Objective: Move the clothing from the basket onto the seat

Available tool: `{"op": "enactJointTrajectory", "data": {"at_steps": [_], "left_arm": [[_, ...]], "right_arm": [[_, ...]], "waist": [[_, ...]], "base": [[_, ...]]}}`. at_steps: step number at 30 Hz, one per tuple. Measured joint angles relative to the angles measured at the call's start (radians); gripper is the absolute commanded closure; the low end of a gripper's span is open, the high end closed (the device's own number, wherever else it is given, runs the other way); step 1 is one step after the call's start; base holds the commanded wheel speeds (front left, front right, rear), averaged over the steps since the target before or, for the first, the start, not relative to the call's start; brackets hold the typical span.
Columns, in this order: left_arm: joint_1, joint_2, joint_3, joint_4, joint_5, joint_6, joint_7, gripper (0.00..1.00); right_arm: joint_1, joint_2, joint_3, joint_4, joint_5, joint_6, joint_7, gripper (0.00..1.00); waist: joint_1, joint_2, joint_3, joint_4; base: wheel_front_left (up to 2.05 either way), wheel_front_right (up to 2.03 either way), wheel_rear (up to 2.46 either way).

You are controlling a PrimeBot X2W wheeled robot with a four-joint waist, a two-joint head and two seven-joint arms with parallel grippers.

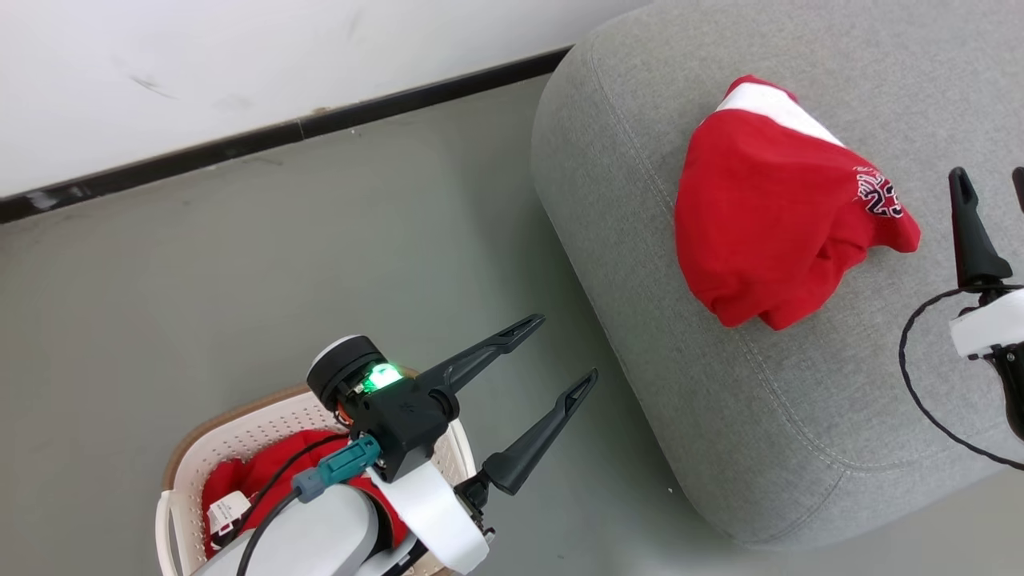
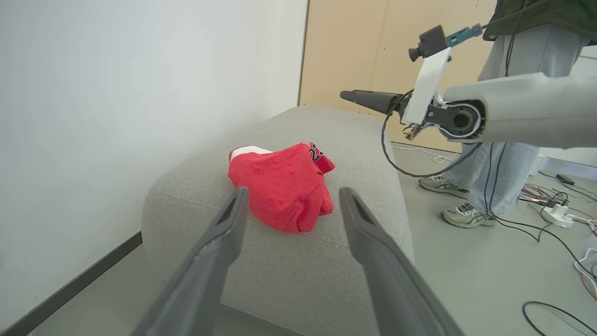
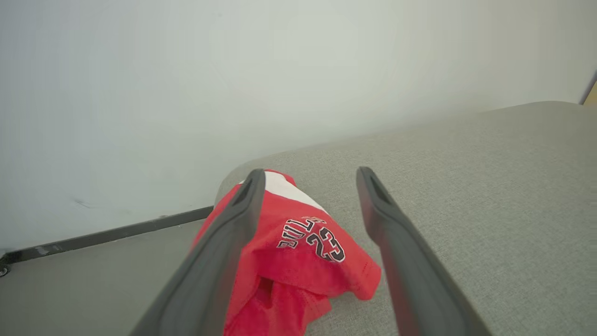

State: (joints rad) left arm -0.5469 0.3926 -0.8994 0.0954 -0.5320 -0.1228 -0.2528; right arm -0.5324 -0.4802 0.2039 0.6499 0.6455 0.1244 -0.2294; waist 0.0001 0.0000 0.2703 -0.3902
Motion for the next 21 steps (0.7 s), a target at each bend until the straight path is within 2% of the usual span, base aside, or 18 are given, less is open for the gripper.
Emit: {"op": "enactJointTrajectory", "data": {"at_steps": [21], "left_arm": [[0.086, -0.027, 0.073, -0.005, 0.000, 0.019, 0.000, 0.00]], "right_arm": [[0.057, -0.034, 0.002, -0.124, -0.068, 0.000, -0.016, 0.00]], "waist": [[0.0000, 0.0000, -0.080, 0.057]], "base": [[0.00, 0.00, 0.00]]}}
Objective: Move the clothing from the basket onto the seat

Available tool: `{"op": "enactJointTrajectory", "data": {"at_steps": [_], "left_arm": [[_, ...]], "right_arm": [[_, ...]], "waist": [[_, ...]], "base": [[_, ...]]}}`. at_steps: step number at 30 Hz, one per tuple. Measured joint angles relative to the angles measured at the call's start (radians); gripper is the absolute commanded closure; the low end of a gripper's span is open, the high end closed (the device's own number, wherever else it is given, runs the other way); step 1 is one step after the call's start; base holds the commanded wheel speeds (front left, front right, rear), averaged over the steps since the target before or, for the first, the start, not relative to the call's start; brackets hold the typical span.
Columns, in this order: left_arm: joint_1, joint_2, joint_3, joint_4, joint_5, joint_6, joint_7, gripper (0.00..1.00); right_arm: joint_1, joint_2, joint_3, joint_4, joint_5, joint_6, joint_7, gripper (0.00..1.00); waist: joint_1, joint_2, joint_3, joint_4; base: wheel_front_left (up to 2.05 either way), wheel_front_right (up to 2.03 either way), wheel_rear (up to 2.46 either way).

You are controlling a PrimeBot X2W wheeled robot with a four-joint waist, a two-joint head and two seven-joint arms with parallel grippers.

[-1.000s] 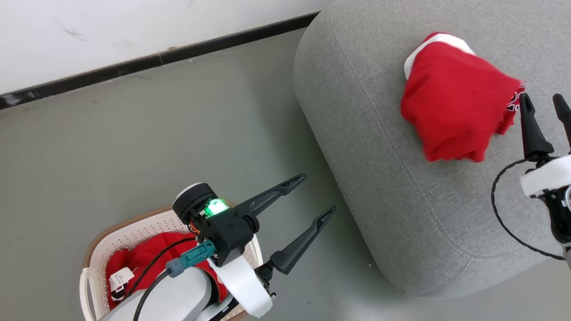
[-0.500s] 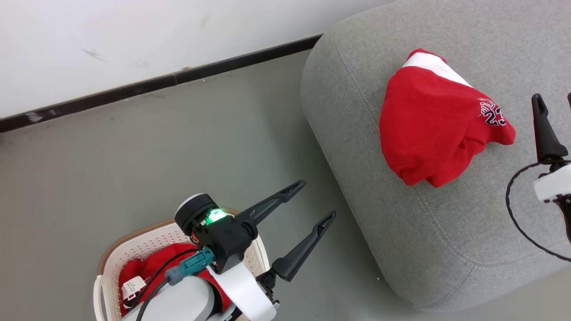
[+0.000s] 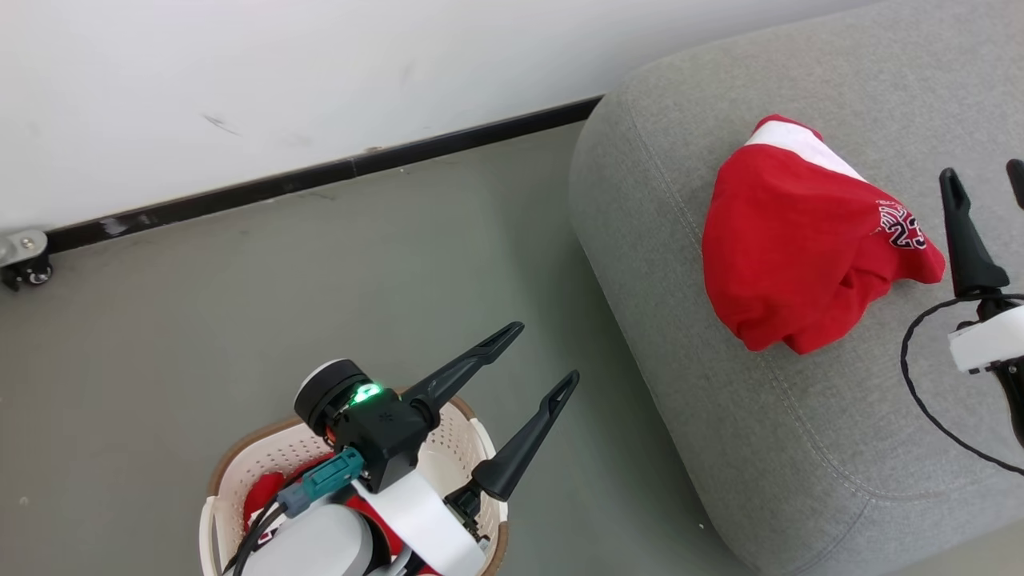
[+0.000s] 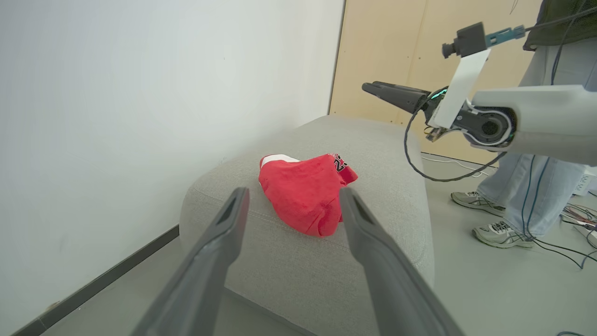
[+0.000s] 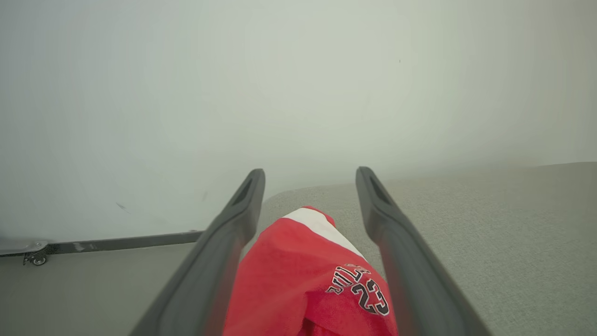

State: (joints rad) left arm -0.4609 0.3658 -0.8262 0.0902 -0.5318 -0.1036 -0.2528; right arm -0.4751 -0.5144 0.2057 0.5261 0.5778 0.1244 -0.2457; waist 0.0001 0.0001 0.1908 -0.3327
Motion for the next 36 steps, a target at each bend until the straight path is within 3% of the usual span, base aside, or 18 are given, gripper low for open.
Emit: {"op": "enactJointTrajectory", "data": {"at_steps": [11, 36], "left_arm": [[0.033, -0.018, 0.032, 0.001, 0.000, 0.007, 0.000, 0.00], [0.134, -0.029, 0.148, 0.032, 0.007, 0.075, 0.000, 0.00]], "right_arm": [[0.038, 0.007, 0.025, -0.079, -0.021, 0.000, -0.002, 0.00], [0.142, 0.065, 0.004, -0.263, -0.042, 0.000, -0.007, 0.00]], "waist": [[0.0000, 0.0000, -0.029, 0.036], [0.0000, 0.0000, -0.076, 0.162]], "base": [[0.00, 0.00, 0.00], [0.00, 0.00, 0.00]]}}
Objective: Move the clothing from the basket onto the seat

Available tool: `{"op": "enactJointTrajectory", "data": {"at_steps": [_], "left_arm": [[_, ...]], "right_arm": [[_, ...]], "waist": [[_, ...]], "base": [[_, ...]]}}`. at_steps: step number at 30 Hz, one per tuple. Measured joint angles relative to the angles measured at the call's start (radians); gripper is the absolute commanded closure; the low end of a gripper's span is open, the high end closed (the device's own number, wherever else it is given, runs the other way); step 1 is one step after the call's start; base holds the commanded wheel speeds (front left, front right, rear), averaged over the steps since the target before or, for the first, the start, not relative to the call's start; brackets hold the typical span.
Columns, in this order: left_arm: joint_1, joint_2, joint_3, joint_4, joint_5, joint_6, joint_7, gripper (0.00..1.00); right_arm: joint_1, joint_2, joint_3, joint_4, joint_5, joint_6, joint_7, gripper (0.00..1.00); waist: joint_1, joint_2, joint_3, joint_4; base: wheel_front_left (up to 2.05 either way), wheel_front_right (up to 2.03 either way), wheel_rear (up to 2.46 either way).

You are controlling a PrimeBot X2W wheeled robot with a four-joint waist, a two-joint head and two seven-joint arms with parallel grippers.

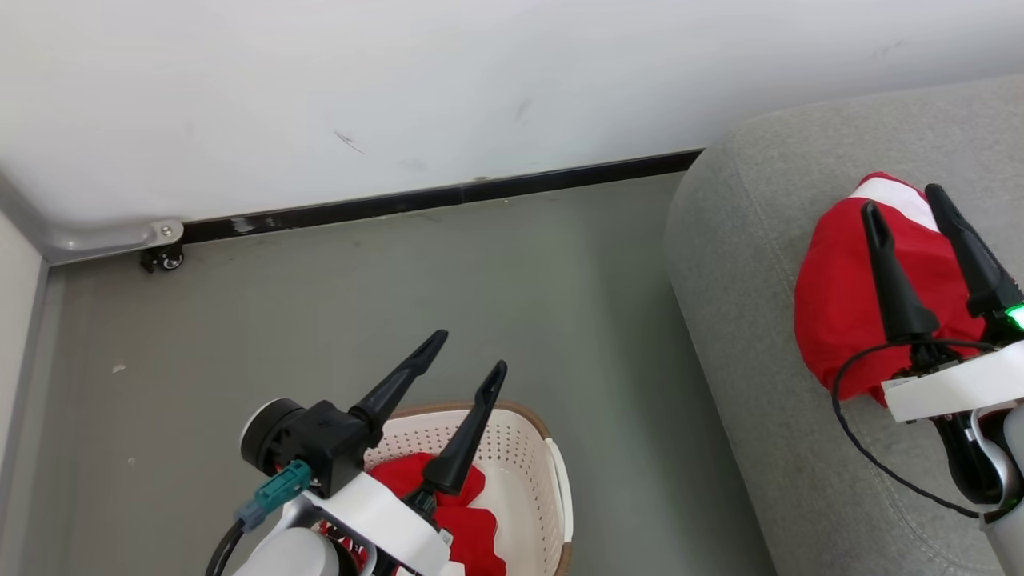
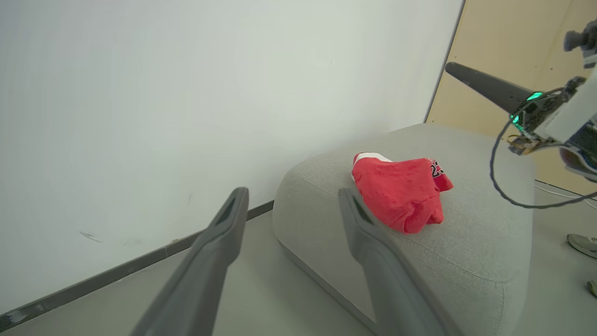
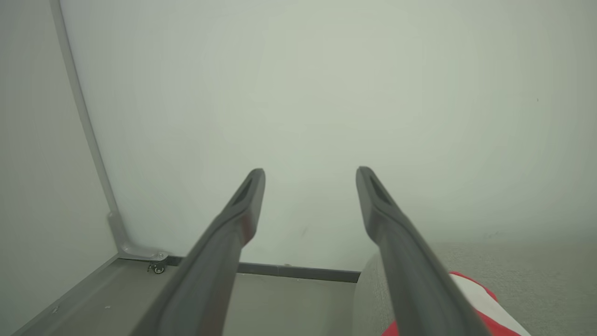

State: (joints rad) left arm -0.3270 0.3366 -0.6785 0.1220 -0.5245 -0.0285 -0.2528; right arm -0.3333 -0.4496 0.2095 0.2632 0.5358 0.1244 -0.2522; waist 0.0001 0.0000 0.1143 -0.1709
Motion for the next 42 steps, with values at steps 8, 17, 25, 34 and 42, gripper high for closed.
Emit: {"op": "enactJointTrajectory", "data": {"at_steps": [8, 17, 25, 34, 42], "left_arm": [[0.026, -0.005, 0.048, 0.008, 0.000, 0.014, 0.000, 0.00], [0.051, -0.023, 0.088, 0.011, 0.000, 0.029, 0.000, 0.00], [0.086, -0.031, 0.127, 0.017, 0.008, 0.038, 0.000, 0.00], [0.133, -0.057, 0.178, 0.026, 0.008, 0.051, 0.000, 0.00], [0.170, -0.065, 0.219, 0.033, 0.014, 0.056, 0.000, 0.00]], "right_arm": [[0.040, 0.026, -0.010, -0.027, -0.010, 0.000, 0.000, 0.00], [0.088, 0.048, -0.015, -0.058, -0.030, 0.000, 0.000, 0.00], [0.138, 0.077, -0.050, -0.092, -0.044, 0.000, 0.000, 0.00], [0.232, 0.125, -0.078, -0.110, -0.052, 0.000, 0.000, 0.00], [0.294, 0.156, -0.096, -0.113, -0.073, 0.000, 0.000, 0.00]], "waist": [[0.0000, 0.0000, -0.013, 0.040], [0.0000, 0.0000, -0.029, 0.083], [0.0000, 0.0000, -0.043, 0.116], [0.0000, 0.0000, -0.060, 0.147], [0.0000, 0.0000, -0.078, 0.165]], "base": [[0.00, 0.00, 0.00], [0.00, 0.00, 0.00], [0.00, 0.00, 0.00], [0.00, 0.00, 0.00], [0.00, 0.00, 0.00]]}}
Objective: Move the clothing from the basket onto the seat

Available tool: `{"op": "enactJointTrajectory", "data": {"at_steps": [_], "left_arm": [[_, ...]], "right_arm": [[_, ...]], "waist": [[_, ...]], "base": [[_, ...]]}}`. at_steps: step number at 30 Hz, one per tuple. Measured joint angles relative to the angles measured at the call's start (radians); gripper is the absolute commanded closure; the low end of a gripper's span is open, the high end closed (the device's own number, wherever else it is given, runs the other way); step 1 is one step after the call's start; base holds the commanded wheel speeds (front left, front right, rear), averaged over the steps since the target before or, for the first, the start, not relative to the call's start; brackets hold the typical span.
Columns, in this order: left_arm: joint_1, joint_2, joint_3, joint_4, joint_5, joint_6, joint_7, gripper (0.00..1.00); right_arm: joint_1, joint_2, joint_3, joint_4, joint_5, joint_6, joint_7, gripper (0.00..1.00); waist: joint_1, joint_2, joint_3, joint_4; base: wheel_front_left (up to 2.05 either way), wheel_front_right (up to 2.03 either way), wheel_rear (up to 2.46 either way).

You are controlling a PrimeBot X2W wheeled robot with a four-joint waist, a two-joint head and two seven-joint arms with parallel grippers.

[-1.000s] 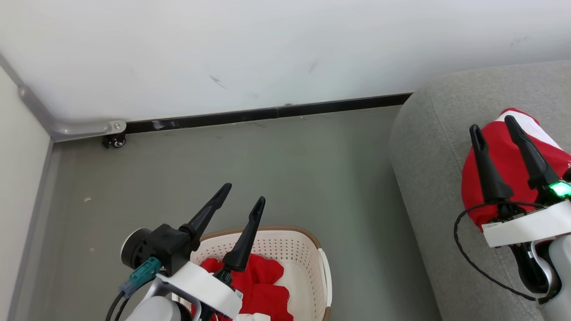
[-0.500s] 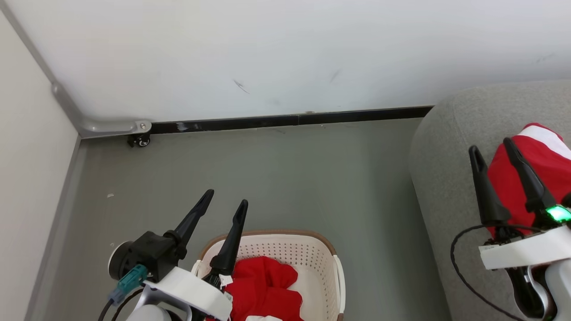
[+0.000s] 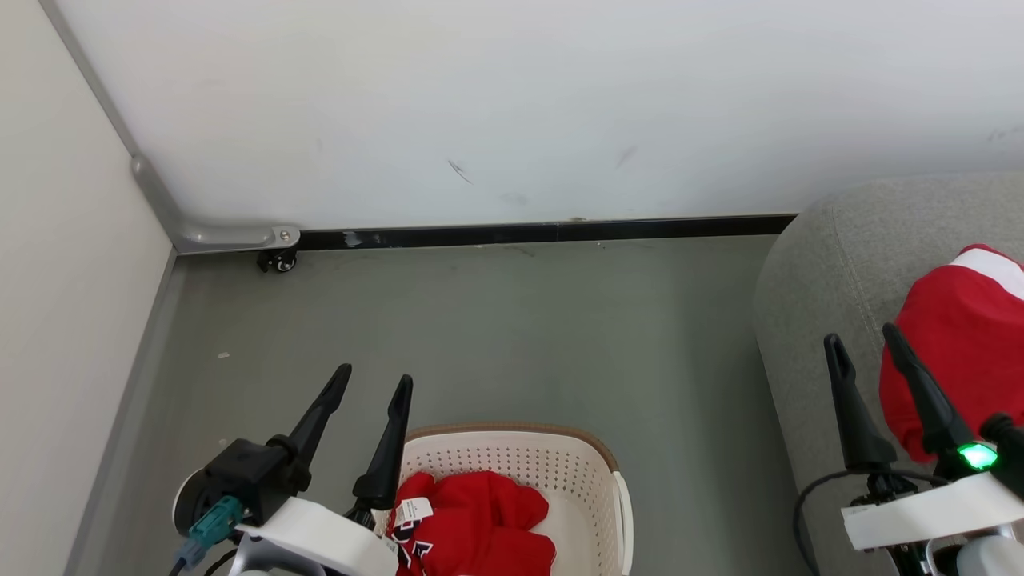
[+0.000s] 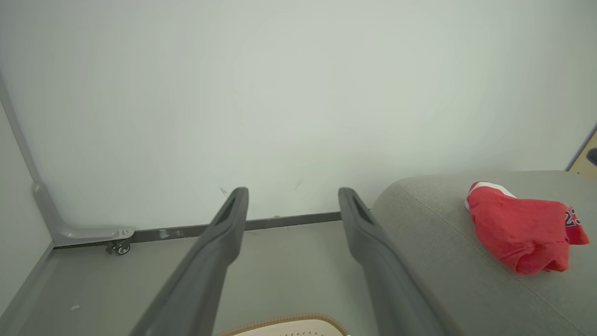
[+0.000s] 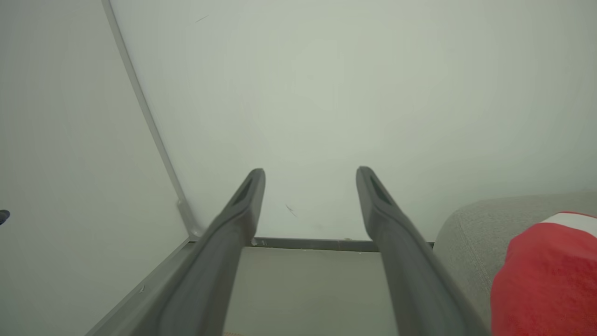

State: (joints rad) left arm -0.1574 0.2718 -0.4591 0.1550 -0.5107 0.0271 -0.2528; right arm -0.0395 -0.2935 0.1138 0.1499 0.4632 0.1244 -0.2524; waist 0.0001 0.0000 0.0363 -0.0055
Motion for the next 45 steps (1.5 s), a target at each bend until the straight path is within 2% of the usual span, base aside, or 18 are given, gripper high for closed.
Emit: {"op": "enactJointTrajectory", "data": {"at_steps": [14, 27, 45], "left_arm": [[0.055, -0.025, 0.081, -0.001, 0.025, 0.017, 0.000, 0.00], [0.077, -0.035, 0.122, -0.002, 0.068, 0.018, 0.000, 0.00], [0.092, -0.066, 0.159, -0.006, 0.118, 0.017, 0.000, 0.00]], "right_arm": [[0.061, 0.024, -0.025, -0.023, -0.051, 0.000, 0.000, 0.00], [0.066, 0.049, -0.070, -0.041, -0.098, 0.000, 0.000, 0.00], [0.083, 0.071, -0.074, -0.050, -0.122, 0.000, 0.000, 0.00]], "waist": [[0.0000, 0.0000, -0.017, 0.016], [0.0000, 0.0000, -0.009, 0.012], [0.0000, 0.0000, -0.001, 0.006]], "base": [[0.00, 0.00, 0.00], [0.00, 0.00, 0.00], [0.00, 0.00, 0.00]]}}
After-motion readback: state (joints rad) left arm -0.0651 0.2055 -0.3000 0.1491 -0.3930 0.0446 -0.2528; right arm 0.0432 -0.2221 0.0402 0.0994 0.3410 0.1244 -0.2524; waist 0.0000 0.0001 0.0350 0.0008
